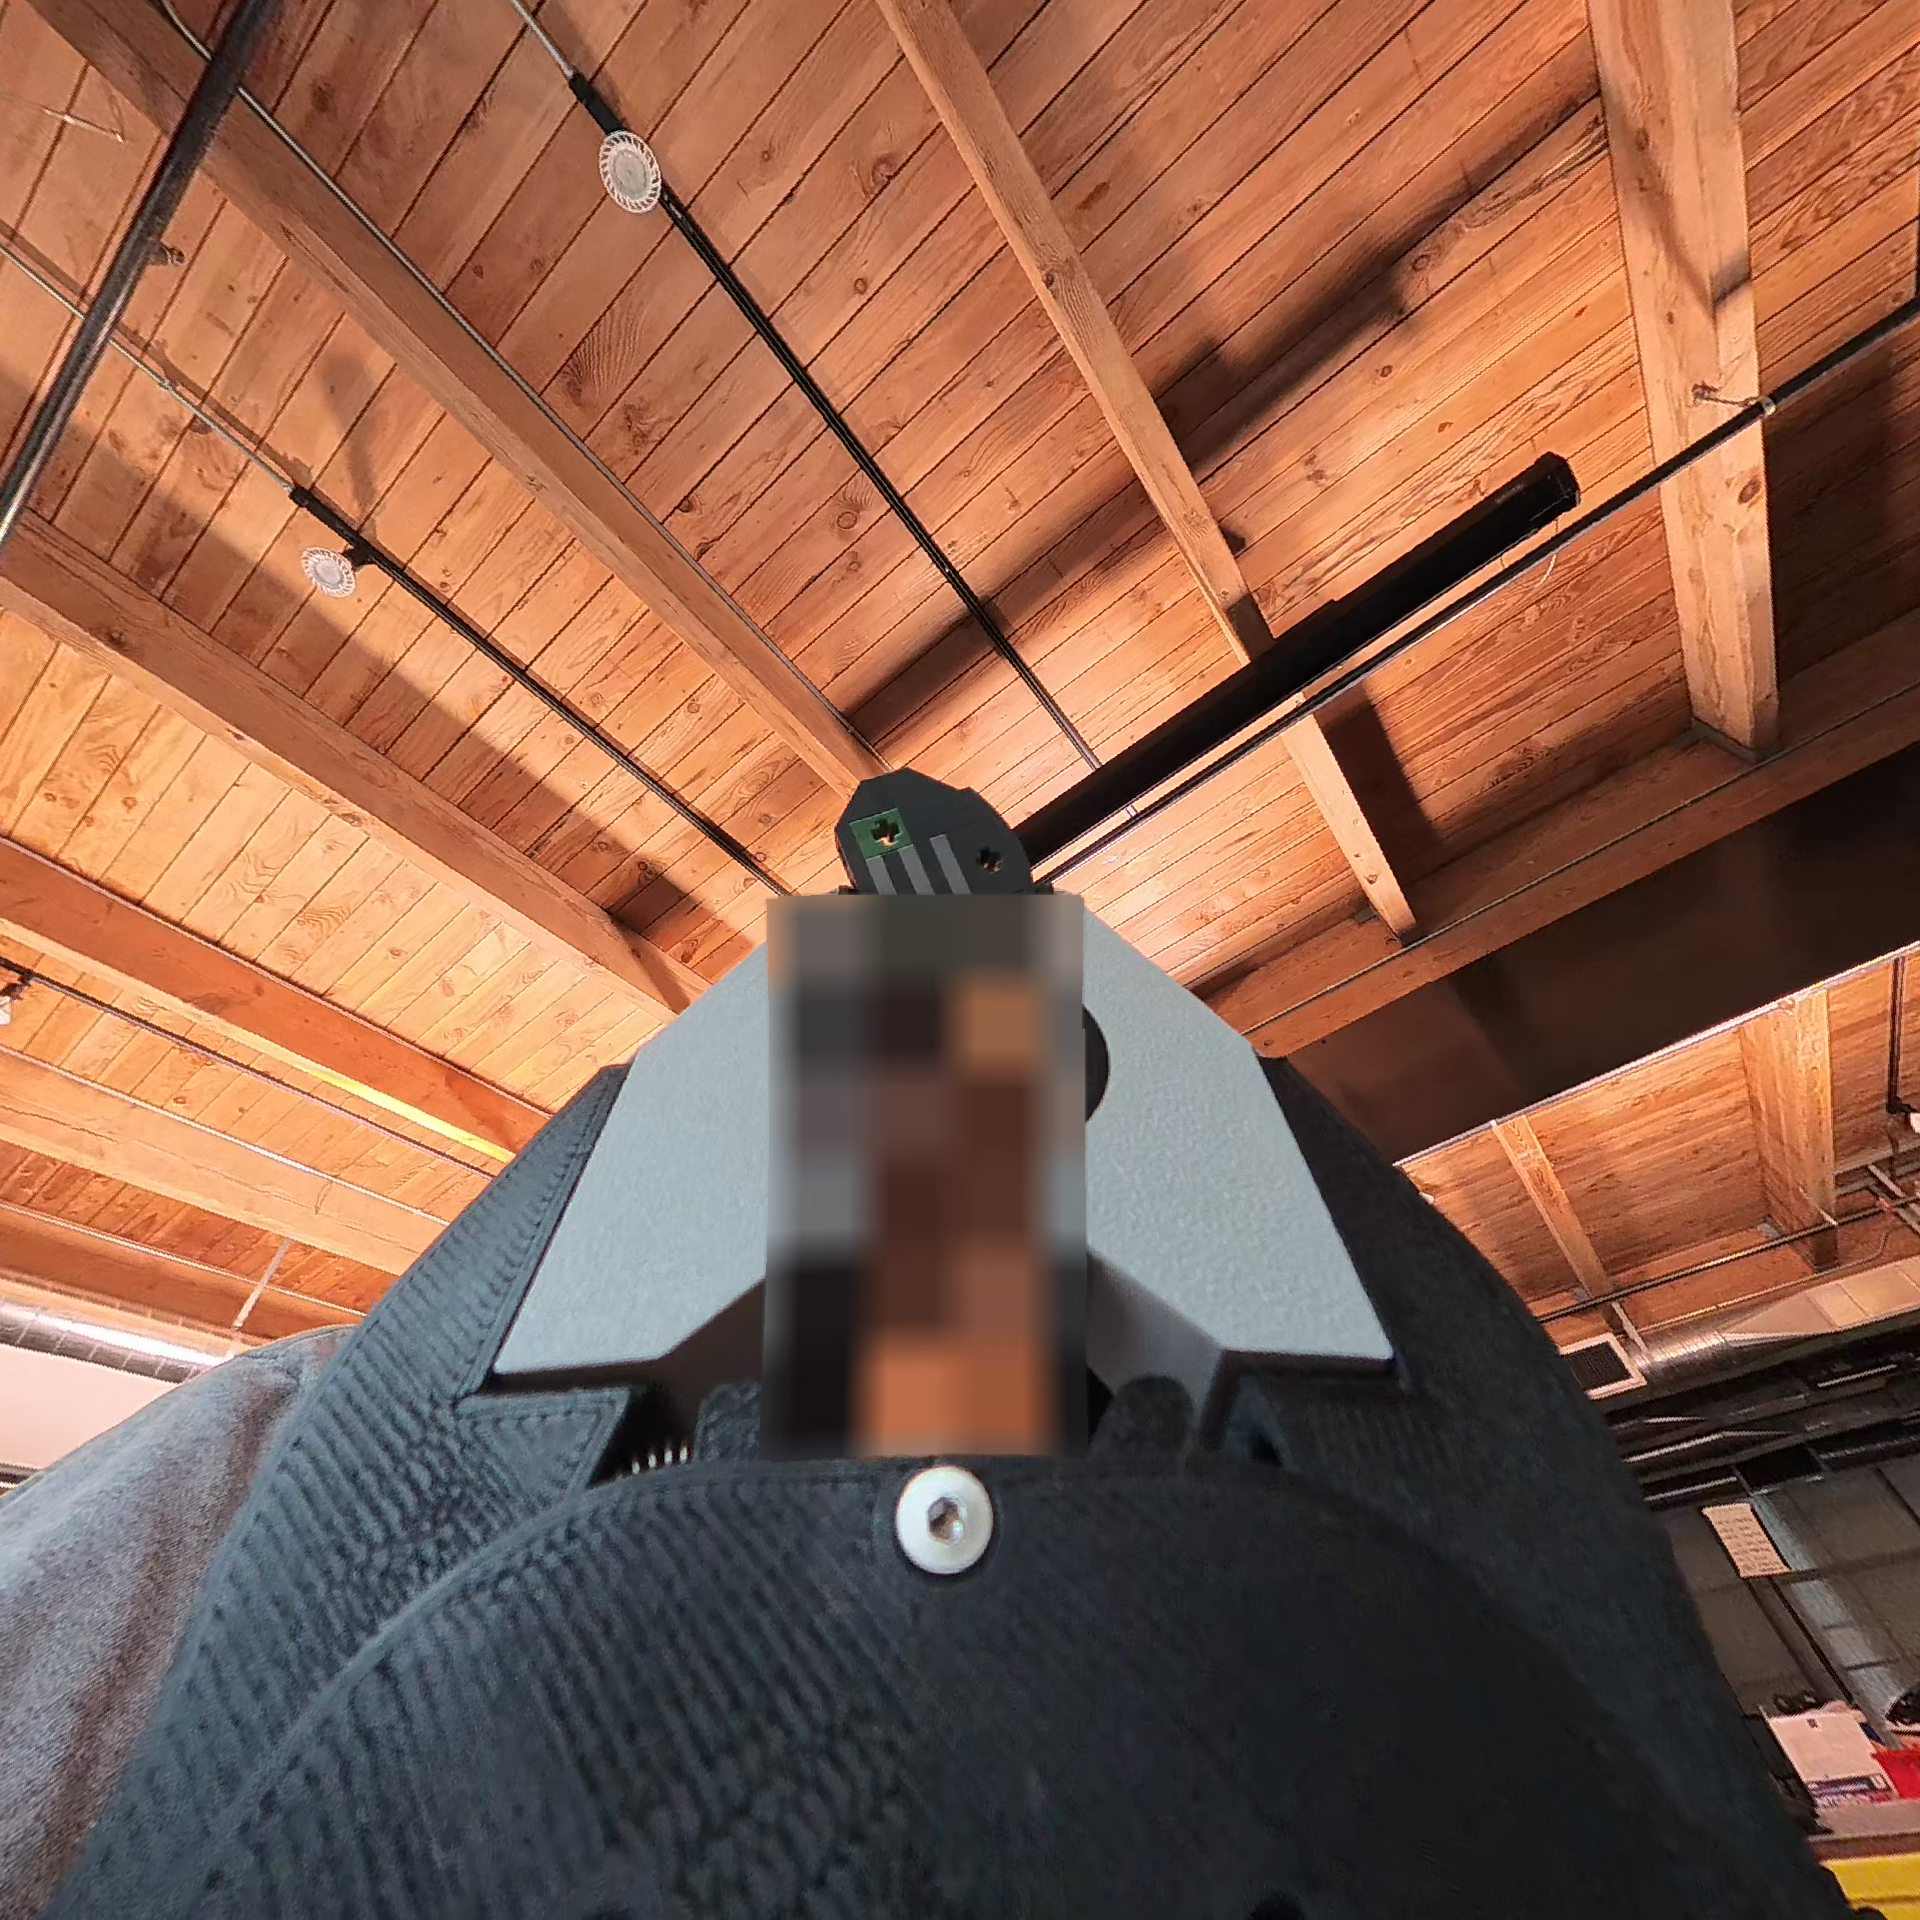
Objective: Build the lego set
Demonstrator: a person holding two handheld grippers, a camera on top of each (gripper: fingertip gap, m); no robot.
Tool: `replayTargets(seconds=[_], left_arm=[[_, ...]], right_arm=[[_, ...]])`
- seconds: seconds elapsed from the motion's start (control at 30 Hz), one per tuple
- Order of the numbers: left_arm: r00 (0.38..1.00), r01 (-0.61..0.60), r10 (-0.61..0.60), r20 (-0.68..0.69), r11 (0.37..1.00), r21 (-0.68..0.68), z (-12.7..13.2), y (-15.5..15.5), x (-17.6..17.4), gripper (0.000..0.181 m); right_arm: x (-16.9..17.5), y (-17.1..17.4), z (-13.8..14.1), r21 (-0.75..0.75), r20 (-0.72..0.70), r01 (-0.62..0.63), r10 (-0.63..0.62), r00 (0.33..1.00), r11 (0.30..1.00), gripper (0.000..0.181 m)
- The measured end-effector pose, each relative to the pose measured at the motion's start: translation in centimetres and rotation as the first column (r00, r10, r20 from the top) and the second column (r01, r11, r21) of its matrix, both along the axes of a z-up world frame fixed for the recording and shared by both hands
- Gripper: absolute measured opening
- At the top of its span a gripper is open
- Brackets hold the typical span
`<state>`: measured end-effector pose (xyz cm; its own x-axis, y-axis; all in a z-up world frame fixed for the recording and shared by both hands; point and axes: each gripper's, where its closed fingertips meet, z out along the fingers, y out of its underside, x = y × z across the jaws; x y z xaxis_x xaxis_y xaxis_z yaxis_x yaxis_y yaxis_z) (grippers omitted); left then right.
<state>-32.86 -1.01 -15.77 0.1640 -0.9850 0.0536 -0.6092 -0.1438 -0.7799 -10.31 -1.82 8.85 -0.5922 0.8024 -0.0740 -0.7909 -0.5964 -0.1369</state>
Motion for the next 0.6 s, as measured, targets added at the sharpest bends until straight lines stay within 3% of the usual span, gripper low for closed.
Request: replayTargets(seconds=[0.4, 0.6], left_arm=[[1.000, 0.000, 0.000, -0.011, 1.000, 0.014, -0.1, 0.1, -0.1, 0.103], [1.000, 0.001, -0.001, -0.013, 1.000, 0.017, -0.2, 0.1, -0.1, 0.102]], right_arm=[[0.1, -0.1, 0.2, -0.008, 0.010, 0.003, -0.003, 1.000, 1.000, 0.032], [-1.4, 0.2, 0.2, -0.024, 0.092, 0.007, -0.005, 0.996, 1.000, 0.030]])
